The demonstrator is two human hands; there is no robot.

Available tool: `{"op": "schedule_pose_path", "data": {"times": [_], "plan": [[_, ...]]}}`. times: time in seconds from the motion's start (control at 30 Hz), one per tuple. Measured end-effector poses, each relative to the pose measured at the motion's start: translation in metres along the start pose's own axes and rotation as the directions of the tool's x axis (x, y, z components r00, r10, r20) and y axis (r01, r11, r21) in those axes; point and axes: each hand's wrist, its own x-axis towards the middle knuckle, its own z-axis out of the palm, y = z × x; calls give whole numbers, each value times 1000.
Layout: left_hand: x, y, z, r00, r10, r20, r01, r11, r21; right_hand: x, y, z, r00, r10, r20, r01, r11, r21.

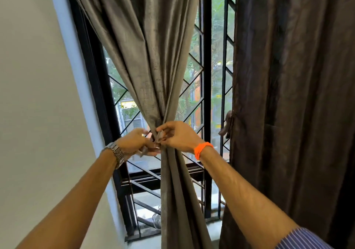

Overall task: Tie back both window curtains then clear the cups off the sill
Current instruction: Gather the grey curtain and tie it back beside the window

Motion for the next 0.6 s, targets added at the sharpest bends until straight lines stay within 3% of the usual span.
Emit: {"op": "schedule_pose_path", "data": {"times": [0.07,0.2,0.27,0.33,0.47,0.53,0.6], "plan": [[-3,-3,-10,1000,-3,25,4,1000,-16,5,1,4,1000,-18,-20,18,1000,0],[-12,2,-22,994,30,103,-34,999,31,6,2,8,997,-10,-80,28,976,218],[-17,5,-27,988,88,124,-96,994,59,5,3,7,987,-27,-156,55,982,179],[-21,4,-26,968,202,150,-232,948,218,7,9,6,971,-59,-232,80,993,82],[-22,10,-13,910,366,193,-406,698,590,9,19,2,973,-54,-225,69,996,57],[-22,21,-4,830,510,223,-471,429,770,5,21,-1,975,-21,-220,42,995,89],[-19,31,2,708,644,289,-506,178,844,1,22,-4,977,15,-215,12,992,122]]}}
